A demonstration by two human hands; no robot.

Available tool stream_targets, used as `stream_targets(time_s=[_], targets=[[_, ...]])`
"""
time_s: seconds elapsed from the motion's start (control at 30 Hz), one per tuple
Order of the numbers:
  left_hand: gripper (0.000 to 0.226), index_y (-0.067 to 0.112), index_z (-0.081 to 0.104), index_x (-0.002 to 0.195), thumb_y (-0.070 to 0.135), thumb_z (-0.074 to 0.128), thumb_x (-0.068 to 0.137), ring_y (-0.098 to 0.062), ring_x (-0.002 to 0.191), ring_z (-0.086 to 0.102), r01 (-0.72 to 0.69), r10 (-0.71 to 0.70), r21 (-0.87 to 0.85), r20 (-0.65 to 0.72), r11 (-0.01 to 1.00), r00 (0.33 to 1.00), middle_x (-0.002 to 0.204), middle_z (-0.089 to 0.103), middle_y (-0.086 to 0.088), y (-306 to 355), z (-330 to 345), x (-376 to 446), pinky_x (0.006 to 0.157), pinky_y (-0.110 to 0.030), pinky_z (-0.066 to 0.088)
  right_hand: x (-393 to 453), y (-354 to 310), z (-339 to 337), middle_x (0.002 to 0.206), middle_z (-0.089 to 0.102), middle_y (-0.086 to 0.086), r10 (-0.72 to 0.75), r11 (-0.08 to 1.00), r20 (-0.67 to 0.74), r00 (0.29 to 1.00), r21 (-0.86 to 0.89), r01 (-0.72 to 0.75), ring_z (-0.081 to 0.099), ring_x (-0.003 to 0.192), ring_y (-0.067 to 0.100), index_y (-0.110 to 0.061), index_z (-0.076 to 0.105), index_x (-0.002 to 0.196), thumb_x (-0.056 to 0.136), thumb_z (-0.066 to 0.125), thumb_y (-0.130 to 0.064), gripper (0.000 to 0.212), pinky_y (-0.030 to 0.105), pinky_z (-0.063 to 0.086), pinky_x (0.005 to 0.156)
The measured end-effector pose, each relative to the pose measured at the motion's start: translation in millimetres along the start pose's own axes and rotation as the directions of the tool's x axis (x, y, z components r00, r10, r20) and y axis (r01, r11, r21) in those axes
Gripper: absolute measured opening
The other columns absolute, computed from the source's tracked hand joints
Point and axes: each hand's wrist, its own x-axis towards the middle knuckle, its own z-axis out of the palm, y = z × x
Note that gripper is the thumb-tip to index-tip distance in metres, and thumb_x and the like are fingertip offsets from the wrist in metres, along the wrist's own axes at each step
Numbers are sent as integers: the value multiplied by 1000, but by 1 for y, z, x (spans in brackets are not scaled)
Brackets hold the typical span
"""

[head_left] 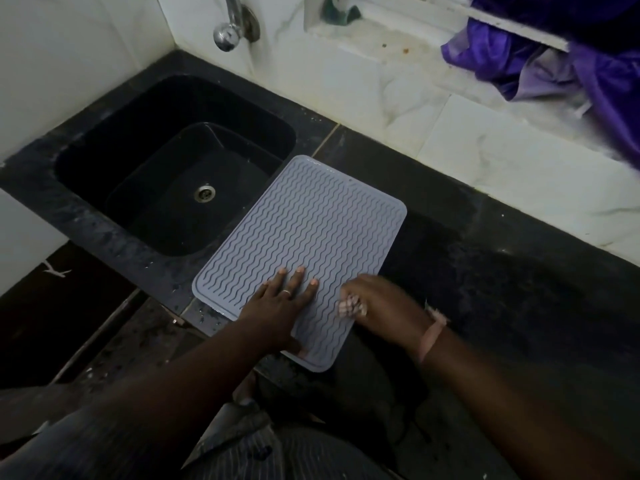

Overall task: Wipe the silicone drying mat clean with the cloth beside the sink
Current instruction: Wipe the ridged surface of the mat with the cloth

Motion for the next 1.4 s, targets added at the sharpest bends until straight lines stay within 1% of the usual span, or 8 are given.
stream_targets(time_s=[0.3, 0.47, 0.63, 0.93, 1.07, 1.13, 1.23, 1.4], targets=[[137, 34, -19, 158, 51, 86, 71, -36, 153, -19, 86, -85, -30, 25, 996, 996, 166, -27, -4, 15, -9, 3, 124, -59, 7, 30, 20, -28, 102, 62, -4, 226, 968, -131, 965, 138, -208, 63, 87, 12, -24, 64, 102, 86, 71, -11, 21, 30, 52, 69], [141, 36, -22, 156, 54, 87, 69, -40, 155, -10, 166, -165, -40, 23, 985, 986, 168, -17, -6, 28, -13, 14, 118, -65, 24, -3, -26, 25, 102, 64, -10, -92, 989, 105, 990, 126, 78, 63, 95, 8, -29, 64, 102, 87, 66, -22, 17, 37, 54, 81], [143, 33, -26, 156, 59, 85, 69, -42, 153, -16, 192, -192, 14, 45, 981, 980, 166, -24, -6, 34, -11, 12, 118, -64, 23, 16, 6, 13, 102, 57, -9, -141, 990, 76, 987, 6, 141, 53, 100, 11, -31, 61, 106, 85, 65, -17, 26, 26, 43, 85], [146, 36, -27, 154, 61, 86, 66, -43, 153, -16, 182, -183, 23, 66, 983, 981, 165, -26, -8, 34, -15, 14, 117, -68, 24, 80, 101, -74, 124, 62, 11, 244, 970, -235, 941, 44, -240, 58, 115, 27, -13, 63, 127, 89, 72, -8, 39, 39, 47, 99], [146, 37, -26, 154, 59, 87, 65, -43, 153, -16, 175, -175, 11, 69, 985, 982, 165, -27, -8, 33, -16, 15, 116, -68, 25, 107, 120, -92, 102, 64, 6, 310, 945, -340, 888, 7, -327, 63, 94, 27, -21, 63, 105, 88, 71, -15, 20, 35, 50, 78], [144, 38, -24, 155, 59, 87, 65, -43, 153, -13, 168, -168, 1, 70, 986, 983, 166, -25, -7, 31, -16, 15, 116, -66, 28, 115, 125, -103, 91, 68, 2, 458, 889, -397, 795, 212, -406, 65, 82, 18, -23, 64, 94, 87, 73, -26, 11, 29, 48, 70], [128, 39, -8, 158, 58, 84, 70, -39, 154, 1, 169, -168, -40, 11, 985, 986, 168, -11, -6, 28, -22, 18, 112, -58, 39, 115, 131, -117, 95, 72, 2, 629, 762, -383, 676, 472, -442, 67, 82, 15, -21, 68, 96, 77, 82, -16, 24, 24, 50, 73], [117, 43, -1, 156, 43, 84, 77, -38, 146, 23, 199, -203, -88, -43, 976, 978, 164, 7, -8, 36, -38, 26, 104, -54, 49, 111, 125, -116, 88, 69, 0, 656, 740, -329, 680, 460, -491, 67, 83, 18, -18, 69, 96, 76, 84, -10, 26, 26, 52, 76]])
